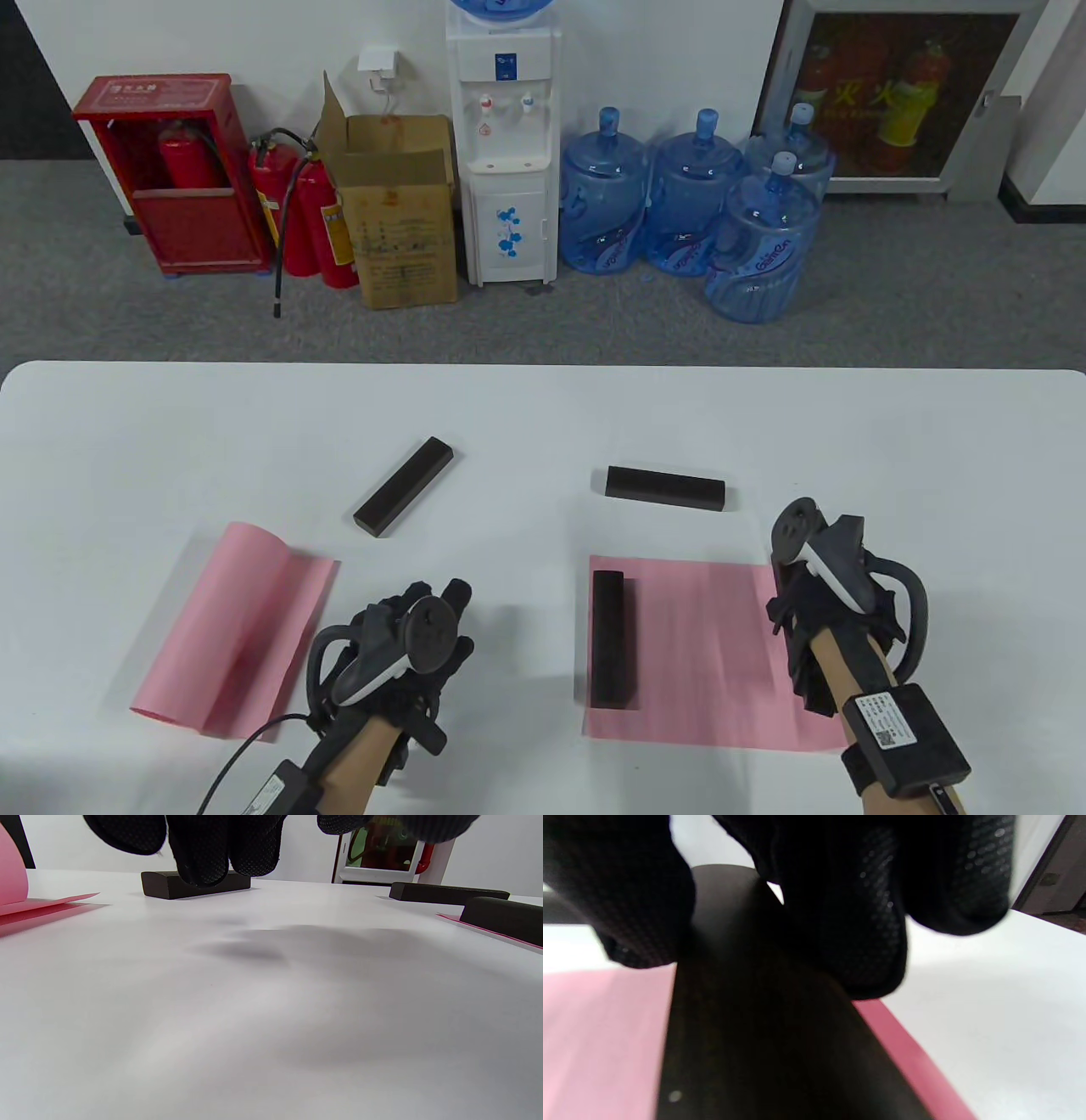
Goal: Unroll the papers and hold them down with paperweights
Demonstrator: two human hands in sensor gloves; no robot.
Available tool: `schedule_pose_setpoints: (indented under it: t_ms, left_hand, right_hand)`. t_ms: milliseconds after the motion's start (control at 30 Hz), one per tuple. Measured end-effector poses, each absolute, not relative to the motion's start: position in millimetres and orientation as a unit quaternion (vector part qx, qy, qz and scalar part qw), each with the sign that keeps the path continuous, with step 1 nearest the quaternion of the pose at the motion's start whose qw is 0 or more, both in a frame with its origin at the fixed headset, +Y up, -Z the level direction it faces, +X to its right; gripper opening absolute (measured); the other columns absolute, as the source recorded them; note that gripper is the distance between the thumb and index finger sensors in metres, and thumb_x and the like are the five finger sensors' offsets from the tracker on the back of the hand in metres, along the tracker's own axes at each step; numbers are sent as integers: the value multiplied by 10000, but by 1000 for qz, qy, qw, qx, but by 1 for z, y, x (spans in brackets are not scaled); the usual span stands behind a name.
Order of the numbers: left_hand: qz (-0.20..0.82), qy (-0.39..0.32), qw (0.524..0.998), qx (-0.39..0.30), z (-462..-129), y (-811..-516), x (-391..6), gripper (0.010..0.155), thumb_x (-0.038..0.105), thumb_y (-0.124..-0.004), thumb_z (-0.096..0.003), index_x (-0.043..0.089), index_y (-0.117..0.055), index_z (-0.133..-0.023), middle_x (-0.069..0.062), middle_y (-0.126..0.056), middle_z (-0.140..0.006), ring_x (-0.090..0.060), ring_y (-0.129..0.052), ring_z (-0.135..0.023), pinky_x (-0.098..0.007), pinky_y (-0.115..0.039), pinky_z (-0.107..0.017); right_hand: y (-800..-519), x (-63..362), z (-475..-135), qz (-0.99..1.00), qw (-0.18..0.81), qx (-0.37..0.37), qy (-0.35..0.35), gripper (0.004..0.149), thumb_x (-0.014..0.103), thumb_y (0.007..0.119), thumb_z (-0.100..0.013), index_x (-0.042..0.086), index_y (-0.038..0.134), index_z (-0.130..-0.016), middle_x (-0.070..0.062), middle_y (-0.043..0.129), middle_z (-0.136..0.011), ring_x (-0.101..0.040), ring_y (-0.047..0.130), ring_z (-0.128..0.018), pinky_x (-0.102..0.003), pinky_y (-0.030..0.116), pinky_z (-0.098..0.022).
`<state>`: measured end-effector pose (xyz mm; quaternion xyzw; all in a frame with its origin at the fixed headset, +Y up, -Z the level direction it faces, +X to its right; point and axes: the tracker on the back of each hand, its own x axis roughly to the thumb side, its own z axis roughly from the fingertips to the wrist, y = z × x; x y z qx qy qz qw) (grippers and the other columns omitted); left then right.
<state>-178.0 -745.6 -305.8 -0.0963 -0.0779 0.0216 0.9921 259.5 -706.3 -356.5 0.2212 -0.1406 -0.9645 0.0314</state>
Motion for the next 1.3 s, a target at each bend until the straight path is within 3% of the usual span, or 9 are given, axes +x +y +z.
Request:
schedule_pose_setpoints:
  t_ms: [433, 567, 733, 833, 967, 1067, 1133, 1300]
  left_hand:
    - [17, -76, 991, -107, -307, -750, -178, 677, 621, -604, -482, 471, -402, -1110, -114, -598, -1195, -424, -721, -1018, -647, -573, -723]
    - [13, -74, 991, -110, -306, -749, -178, 677, 620, -604, -482, 471, -401, -1110, -115, -597, -1195, -426, -722, -1016, -647, -573, -722]
    - [12, -72, 991, -114, -306, -750, -178, 677, 620, -604, -482, 471, -401, -1111, -115, -597, -1195, -425, -722, -1016, -648, -573, -722]
    - [11, -71, 991, -116, -306, -749, -178, 678, 621, -603, -482, 471, -401, -1111, -116, -596, -1196, -425, -723, -1016, -647, -573, -722]
    - [11, -70, 991, -117, -306, -750, -178, 675, 621, -603, -482, 474, -402, -1109, -115, -599, -1194, -423, -724, -1016, -646, -573, -723]
    - [12, -69, 991, -118, -306, -750, -178, 674, 620, -603, -482, 473, -404, -1109, -113, -598, -1194, -424, -724, -1016, -646, -573, -723]
    - [15, -69, 991, -117, -307, -750, -179, 674, 620, -603, -482, 472, -404, -1108, -115, -600, -1193, -425, -725, -1015, -647, -574, -722]
    - [23, -68, 992, -106, -309, -746, -183, 676, 621, -604, -480, 475, -402, -1109, -112, -597, -1196, -423, -718, -1021, -647, -571, -724]
  right_hand:
    - [-751, 298, -348, -951, 38, 260, -162, 833, 498, 939, -331, 87, 661, -999, -115, 938, -746, -232, 1068, -484, -465, 845, -433]
    - [-751, 301, -347, -953, 34, 259, -154, 833, 502, 936, -327, 87, 667, -997, -113, 936, -752, -228, 1064, -495, -470, 838, -444]
    - [-738, 296, -344, -956, 32, 244, -161, 900, 565, 879, -320, 144, 571, -1055, -106, 826, -897, -298, 974, -691, -531, 746, -567]
    - [-720, 286, -341, -969, -15, 215, -124, 884, 574, 853, -331, 153, 574, -1057, -118, 799, -926, -330, 947, -727, -551, 714, -590]
    - [-711, 262, -333, -989, -61, 122, -58, 843, 567, 824, -349, 181, 578, -1057, -100, 734, -986, -360, 856, -839, -574, 650, -642]
    - [-722, 247, -327, -994, -76, 74, -25, 819, 553, 808, -357, 205, 569, -1058, -89, 672, -1032, -384, 741, -939, -600, 589, -679]
    - [-735, 242, -326, -996, -69, 31, -41, 794, 543, 804, -361, 234, 576, -1056, -83, 632, -1056, -397, 642, -990, -612, 523, -704]
    - [-754, 251, -323, -997, -45, 45, -39, 762, 536, 784, -368, 236, 601, -1045, -87, 604, -1066, -399, 568, -1019, -613, 499, -715]
